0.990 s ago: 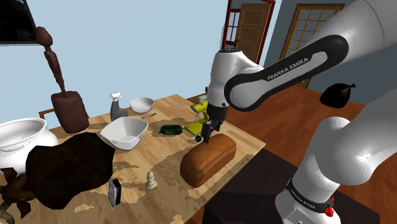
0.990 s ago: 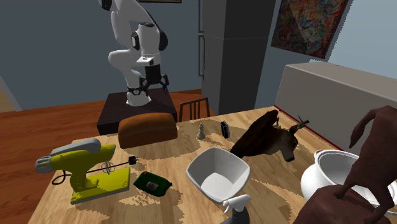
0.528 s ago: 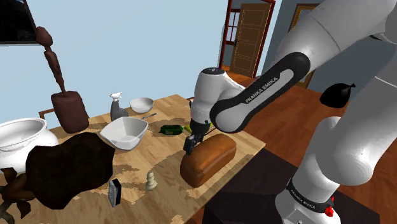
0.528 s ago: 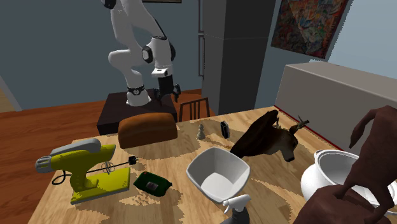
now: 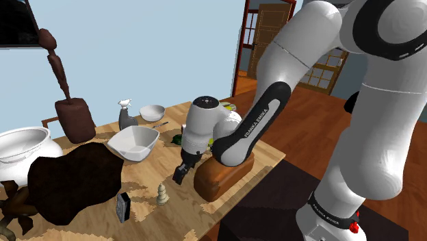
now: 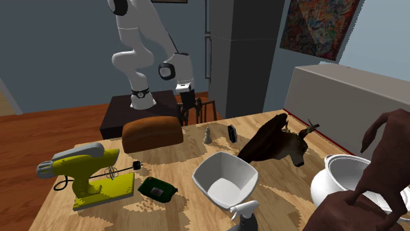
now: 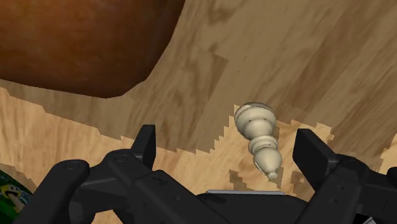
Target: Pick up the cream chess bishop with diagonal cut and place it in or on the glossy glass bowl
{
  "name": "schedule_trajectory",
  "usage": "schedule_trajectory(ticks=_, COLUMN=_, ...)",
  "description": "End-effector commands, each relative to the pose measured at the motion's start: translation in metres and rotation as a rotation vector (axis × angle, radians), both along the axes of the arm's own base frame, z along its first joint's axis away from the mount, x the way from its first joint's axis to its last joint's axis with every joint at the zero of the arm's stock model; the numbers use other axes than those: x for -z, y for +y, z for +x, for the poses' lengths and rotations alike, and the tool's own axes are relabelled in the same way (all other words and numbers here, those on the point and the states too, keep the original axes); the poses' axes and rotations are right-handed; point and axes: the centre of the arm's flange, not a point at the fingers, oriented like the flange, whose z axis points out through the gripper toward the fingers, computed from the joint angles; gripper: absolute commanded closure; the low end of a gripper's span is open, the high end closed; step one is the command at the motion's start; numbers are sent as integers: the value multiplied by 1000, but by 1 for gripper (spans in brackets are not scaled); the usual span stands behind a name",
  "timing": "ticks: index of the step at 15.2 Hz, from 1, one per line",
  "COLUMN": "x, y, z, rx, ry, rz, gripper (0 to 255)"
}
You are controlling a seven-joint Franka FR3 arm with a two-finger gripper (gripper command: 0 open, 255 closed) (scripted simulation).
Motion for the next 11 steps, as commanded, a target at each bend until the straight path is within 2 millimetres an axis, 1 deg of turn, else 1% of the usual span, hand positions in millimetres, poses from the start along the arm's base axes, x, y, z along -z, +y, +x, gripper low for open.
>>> schedule_trajectory(ticks=1, x=15, y=16, z=6, rx=-20, ry=-20, rz=9, gripper=0)
schedule_trajectory(ticks=6, x=51, y=62, z=23, rx=-65, ry=-68, rz=31, gripper=0)
schedule_trajectory(ticks=11, x=76, y=65, z=30, rx=-65, ry=-68, rz=31, gripper=0)
